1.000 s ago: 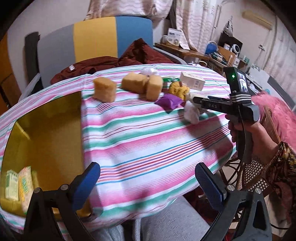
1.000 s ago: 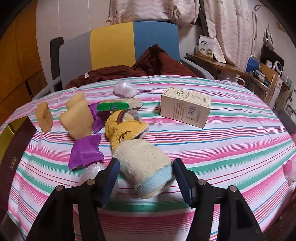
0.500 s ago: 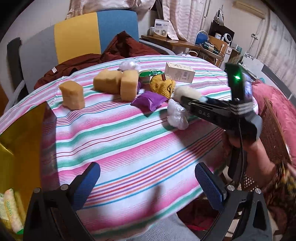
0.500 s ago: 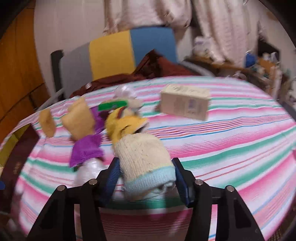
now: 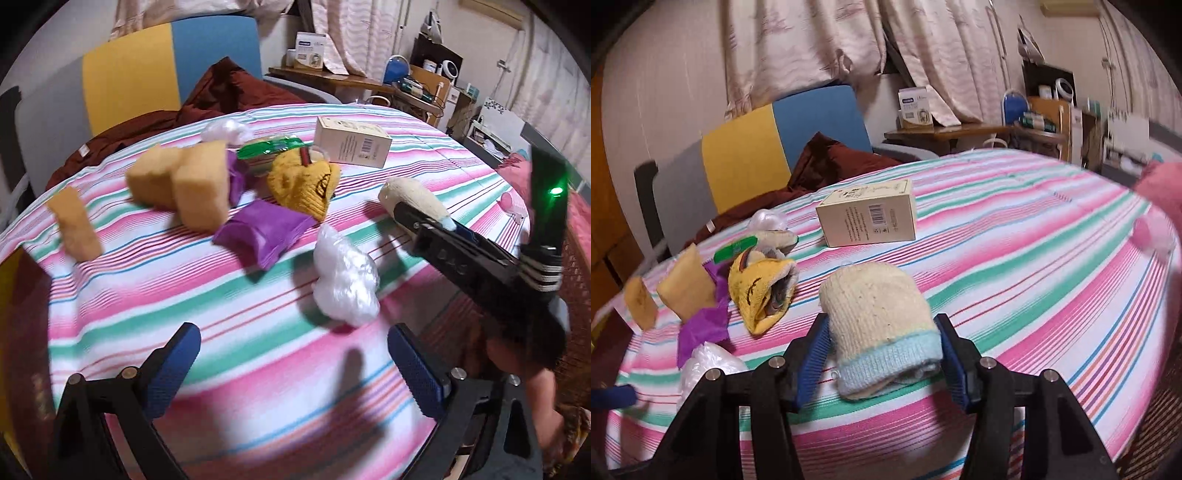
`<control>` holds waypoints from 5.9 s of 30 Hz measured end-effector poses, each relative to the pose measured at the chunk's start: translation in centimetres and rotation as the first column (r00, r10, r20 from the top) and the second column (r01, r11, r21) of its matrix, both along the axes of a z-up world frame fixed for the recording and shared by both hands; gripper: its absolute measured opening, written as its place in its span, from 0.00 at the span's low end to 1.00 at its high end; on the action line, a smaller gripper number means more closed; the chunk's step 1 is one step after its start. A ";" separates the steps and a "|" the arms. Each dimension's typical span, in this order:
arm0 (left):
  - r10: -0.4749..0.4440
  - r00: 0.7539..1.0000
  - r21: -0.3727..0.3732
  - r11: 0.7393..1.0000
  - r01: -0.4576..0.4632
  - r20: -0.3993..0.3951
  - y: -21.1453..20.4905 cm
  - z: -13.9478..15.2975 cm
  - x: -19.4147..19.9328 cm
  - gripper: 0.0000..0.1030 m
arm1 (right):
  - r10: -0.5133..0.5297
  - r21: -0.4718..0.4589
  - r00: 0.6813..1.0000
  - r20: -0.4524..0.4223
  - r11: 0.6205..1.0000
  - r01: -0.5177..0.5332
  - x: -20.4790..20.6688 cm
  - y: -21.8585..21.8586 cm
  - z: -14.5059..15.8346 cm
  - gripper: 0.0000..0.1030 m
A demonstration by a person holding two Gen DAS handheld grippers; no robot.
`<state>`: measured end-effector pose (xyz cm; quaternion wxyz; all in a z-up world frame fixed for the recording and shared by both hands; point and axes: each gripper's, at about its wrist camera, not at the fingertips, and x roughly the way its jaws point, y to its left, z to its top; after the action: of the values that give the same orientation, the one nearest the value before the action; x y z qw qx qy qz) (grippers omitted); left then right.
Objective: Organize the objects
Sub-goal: 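Hold the knit sock in the right tool while the left tool grasps the plastic-wrapped bundle, then carry the plastic bundle with the left tool into the gold tray and release, then lower the knit sock into the gold tray and open the right tool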
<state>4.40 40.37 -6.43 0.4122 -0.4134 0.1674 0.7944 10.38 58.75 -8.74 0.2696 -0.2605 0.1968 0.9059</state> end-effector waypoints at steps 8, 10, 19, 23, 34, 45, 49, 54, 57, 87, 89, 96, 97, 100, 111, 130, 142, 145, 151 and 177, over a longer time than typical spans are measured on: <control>-0.021 0.996 -0.008 1.000 0.021 -0.083 2.2 -1.6 -0.6 0.84 | 0.015 -0.022 1.000 -0.013 1.000 -0.016 0.0 0.2 -0.3 0.55; -0.031 0.994 0.000 1.000 0.031 -0.101 2.5 -1.7 -0.6 0.81 | 0.016 -0.022 1.000 -0.012 1.000 -0.017 0.0 0.1 -0.3 0.55; -0.044 0.988 0.031 0.998 0.049 -0.146 1.9 -1.5 -0.2 0.33 | 0.012 0.003 1.000 0.006 1.000 -0.012 -0.3 -0.3 -0.3 0.55; -0.023 0.991 0.038 0.999 0.029 -0.130 1.5 -1.3 -0.1 0.19 | 0.009 0.014 1.000 0.016 1.000 -0.009 -0.4 -0.5 -0.3 0.55; -0.003 0.995 0.047 0.999 0.007 -0.096 0.5 -1.0 0.2 0.36 | 0.005 0.032 1.000 0.031 0.999 -0.006 -0.4 -0.8 -0.3 0.55; -0.056 0.988 0.022 0.998 0.059 -0.146 3.0 -1.0 0.1 0.44 | 0.007 0.020 1.000 0.019 1.000 -0.008 -0.3 -0.7 -0.2 0.55; -0.053 0.989 0.041 0.997 0.059 -0.138 2.4 -1.5 -0.1 0.34 | 0.008 0.022 1.000 0.020 1.000 -0.008 -0.3 -0.7 -0.2 0.55; -0.021 0.995 0.078 0.997 0.028 -0.098 0.7 -1.5 -0.4 0.11 | 0.006 0.025 1.000 0.020 1.000 -0.007 -0.3 -0.7 -0.3 0.55; -0.006 0.997 0.094 0.995 0.013 -0.078 -0.2 -1.5 -0.5 0.09 | 0.006 0.027 1.000 0.022 1.000 -0.007 -0.3 -0.7 -0.3 0.55; -0.101 0.995 0.098 0.990 0.102 -0.019 1.0 -1.0 -1.7 0.42 | 0.006 0.023 1.000 0.013 1.000 -0.006 -0.2 -0.7 -0.4 0.55; -0.083 0.997 0.119 0.990 0.081 0.005 -0.2 -0.8 -1.3 0.42 | 0.004 0.028 1.000 0.017 1.000 -0.005 -0.2 -0.8 -0.3 0.55; -0.054 0.998 0.178 0.983 0.047 0.037 -4.7 0.9 0.6 0.42 | -0.006 0.069 0.998 0.057 0.998 0.002 -0.7 -1.4 -0.3 0.55; -0.051 0.998 0.192 0.980 0.043 0.034 -5.6 1.4 1.0 0.42 | -0.008 0.076 0.998 0.063 0.997 0.003 -0.8 -1.5 -0.3 0.55; -0.033 0.999 0.216 0.976 0.027 0.022 -7.7 2.8 1.3 0.42 | -0.020 0.123 0.995 0.095 0.992 0.008 -1.2 -2.1 -0.2 0.54; 0.175 0.984 0.255 0.953 -0.165 -0.016 -18.3 5.9 -1.3 0.42 | -0.070 0.231 0.981 0.183 0.973 0.027 -2.0 -3.1 -0.1 0.53; 0.524 0.851 0.163 0.838 -0.520 0.020 -33.3 3.9 -10.6 0.42 | -0.043 0.229 0.978 0.203 0.973 -0.005 -1.5 -9.9 2.6 0.52; 0.591 0.807 0.089 0.804 -0.588 -0.006 -36.6 2.1 -13.4 0.43 | 0.296 0.154 0.955 -0.016 0.944 -0.290 -1.1 -21.9 9.9 0.52; 0.599 0.800 0.092 0.796 -0.598 0.020 -37.1 1.9 -13.9 0.43 | 0.424 0.156 0.905 -0.031 0.896 -0.415 -1.7 -26.0 11.0 0.52; 0.635 0.770 0.074 0.766 -0.638 0.068 -38.5 1.7 -15.1 0.44 | 0.623 0.120 0.782 0.029 0.775 -0.621 -3.8 -33.3 10.1 0.52; 0.752 0.654 0.224 0.626 -0.747 0.077 -42.4 7.8 -14.6 0.97 | 0.759 -0.177 0.605 0.239 0.647 -0.741 -11.3 -42.5 3.4 0.55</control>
<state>-10.15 -2.02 1.39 0.0885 -0.3837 -0.1102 0.9126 -0.88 16.24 -5.31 -0.1169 -0.4576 0.0543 0.8798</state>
